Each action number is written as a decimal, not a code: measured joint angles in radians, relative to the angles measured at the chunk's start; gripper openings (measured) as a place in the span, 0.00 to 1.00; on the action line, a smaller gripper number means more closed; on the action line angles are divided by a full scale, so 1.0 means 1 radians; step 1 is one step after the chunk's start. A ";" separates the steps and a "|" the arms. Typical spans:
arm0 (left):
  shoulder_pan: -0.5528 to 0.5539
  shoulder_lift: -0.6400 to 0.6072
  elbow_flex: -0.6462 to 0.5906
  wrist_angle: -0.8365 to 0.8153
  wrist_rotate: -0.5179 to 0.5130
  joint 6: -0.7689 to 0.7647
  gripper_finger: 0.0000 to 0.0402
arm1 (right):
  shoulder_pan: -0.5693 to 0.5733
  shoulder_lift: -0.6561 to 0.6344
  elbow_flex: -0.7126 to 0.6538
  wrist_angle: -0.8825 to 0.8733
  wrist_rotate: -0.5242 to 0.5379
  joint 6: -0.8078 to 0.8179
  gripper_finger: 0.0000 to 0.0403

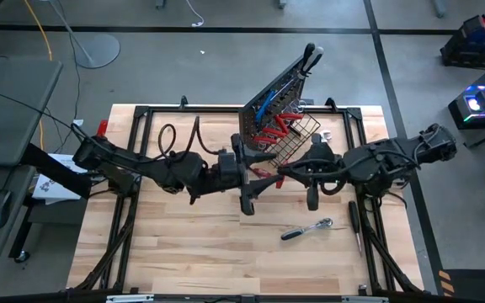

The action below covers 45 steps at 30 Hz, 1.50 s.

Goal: Hang tools onto peg board
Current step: Hang the red allen wrench on the peg board

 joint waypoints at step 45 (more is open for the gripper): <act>0.126 -0.236 -0.001 -0.803 0.262 -0.291 0.00 | -0.023 0.042 0.000 0.175 0.059 -0.402 0.44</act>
